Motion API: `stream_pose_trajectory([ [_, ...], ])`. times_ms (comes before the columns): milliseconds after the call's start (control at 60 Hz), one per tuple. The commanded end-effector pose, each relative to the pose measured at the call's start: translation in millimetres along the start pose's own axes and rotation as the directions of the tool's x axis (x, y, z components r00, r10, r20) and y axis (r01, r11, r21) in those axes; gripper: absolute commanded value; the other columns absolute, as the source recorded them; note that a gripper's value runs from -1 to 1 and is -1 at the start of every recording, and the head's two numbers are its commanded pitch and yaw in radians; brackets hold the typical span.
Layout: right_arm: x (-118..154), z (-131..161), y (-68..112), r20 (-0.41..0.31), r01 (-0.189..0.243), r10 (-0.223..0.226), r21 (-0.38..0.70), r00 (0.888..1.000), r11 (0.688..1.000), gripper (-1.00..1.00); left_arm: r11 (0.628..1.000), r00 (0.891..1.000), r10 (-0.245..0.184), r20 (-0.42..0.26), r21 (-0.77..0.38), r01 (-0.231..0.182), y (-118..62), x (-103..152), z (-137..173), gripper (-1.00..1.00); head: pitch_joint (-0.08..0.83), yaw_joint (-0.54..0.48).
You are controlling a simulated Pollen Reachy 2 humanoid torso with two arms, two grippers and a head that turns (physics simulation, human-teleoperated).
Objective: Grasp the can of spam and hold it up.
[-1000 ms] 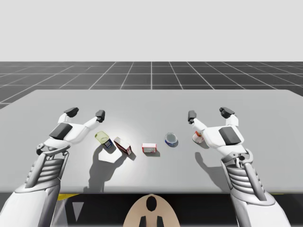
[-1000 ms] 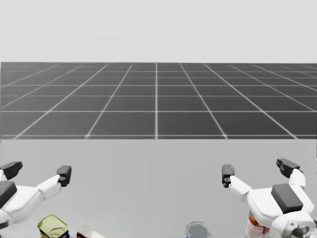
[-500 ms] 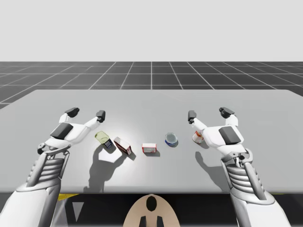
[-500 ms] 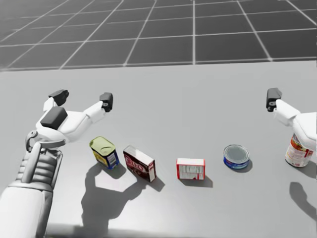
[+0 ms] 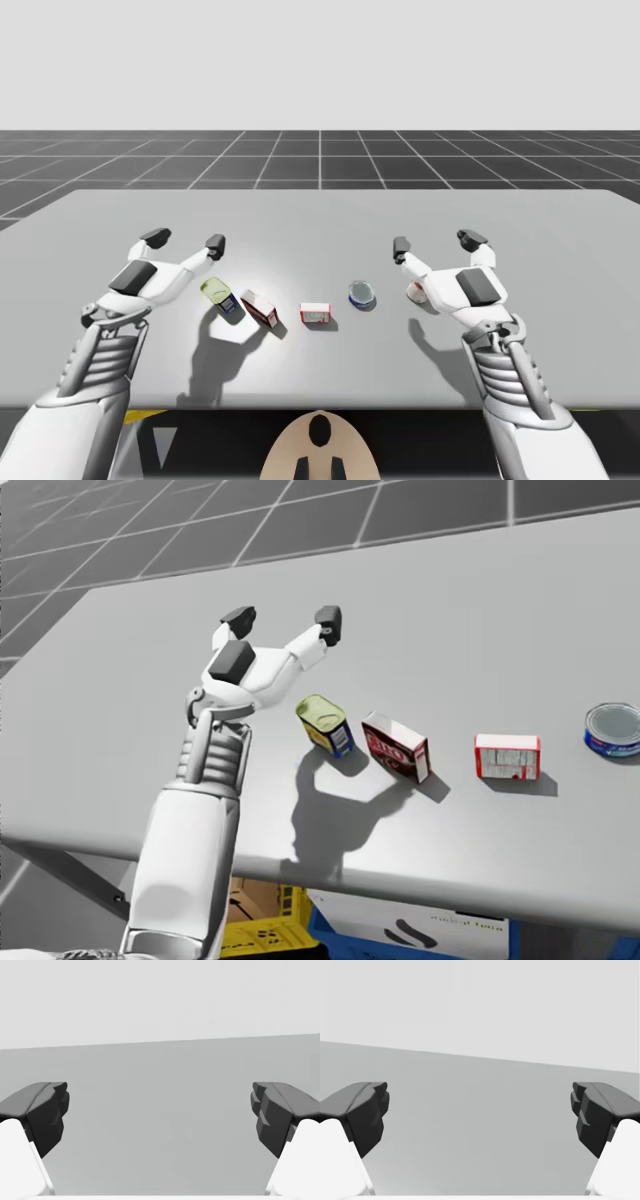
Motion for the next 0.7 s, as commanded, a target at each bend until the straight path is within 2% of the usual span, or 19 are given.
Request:
stream_pose_trajectory([
  [17, -1, 0, 1.4, -0.002, 0.005, -0.005, 0.001, 1.0, 1.0, -1.0, 0.999, 1.0, 0.018, -0.013, -0.03, -0.018, -8.7, 5, 5, -1.0, 0.667, 0.4],
  [50, -1, 0, 0.6, 0.0, 0.005, -0.005, -0.001, 1.0, 1.0, -1.0, 1.0, 0.999, 0.014, -0.033, -0.026, -0.015, -13.1, 8, 8, -1.0, 0.667, 0.4],
  [117, -1, -1, -0.1, 0.001, 0.005, -0.005, -0.003, 1.0, 1.0, -1.0, 0.998, 0.998, 0.032, -0.05, -0.049, -0.035, -15.0, 11, 13, -1.0, 0.666, 0.4],
  [150, -2, -1, -0.9, -0.001, 0.006, -0.006, -0.007, 1.0, 1.0, -1.0, 0.996, 0.995, 0.028, -0.099, -0.076, -0.036, -16.5, 16, 20, -1.0, 0.662, 0.4],
  [200, -4, -2, -1.6, -0.006, 0.007, -0.007, -0.009, 1.0, 1.0, -1.0, 0.99, 0.99, 0.061, -0.124, -0.12, -0.076, -14.0, 22, 29, -1.0, 0.659, 0.41],
  [217, -4, -3, -1.6, -0.008, 0.006, -0.006, -0.008, 1.0, 1.0, -1.0, 0.988, 0.987, 0.057, -0.149, -0.135, -0.077, -12.2, 25, 33, -1.0, 0.658, 0.41],
  [300, -7, -4, -1.4, -0.02, 0.006, -0.006, -0.004, 1.0, 1.0, -1.0, 0.98, 0.984, 0.021, -0.176, -0.189, -0.055, -6.0, 32, 45, -1.0, 0.66, 0.41],
  [333, -8, -4, -1.4, -0.022, 0.003, -0.003, -0.003, 1.0, 1.0, -1.0, 0.976, 0.982, -0.018, -0.189, -0.215, -0.024, -0.8, 34, 53, -1.0, 0.66, 0.41],
  [417, -8, -5, -1.4, -0.022, 0.002, -0.002, -0.003, 1.0, 1.0, -1.0, 0.968, 0.975, -0.061, -0.214, -0.25, 0.006, 6.3, 31, 61, -1.0, 0.66, 0.42],
  [433, -8, -5, -1.4, -0.022, 0.001, -0.001, -0.003, 1.0, 1.0, -1.0, 0.962, 0.97, -0.079, -0.23, -0.271, 0.014, 9.5, 27, 65, -1.0, 0.661, 0.42],
  [483, -8, -5, -1.4, -0.023, 0.001, -0.001, -0.003, 1.0, 1.0, -1.0, 0.958, 0.966, -0.097, -0.241, -0.286, 0.025, 13.0, 22, 67, -1.0, 0.662, 0.42],
  [500, -9, -5, -1.4, -0.024, 0.001, -0.001, -0.002, 1.0, 1.0, -1.0, 0.953, 0.96, -0.114, -0.257, -0.3, 0.033, 16.8, 16, 69, -1.0, 0.664, 0.42],
  [700, -10, -5, -1.0, -0.031, 0.001, -0.001, 0.002, 1.0, 1.0, -1.0, 0.936, 0.935, -0.129, -0.33, -0.351, 0.005, 32.4, -18, 73, -1.0, 0.671, 0.42],
])
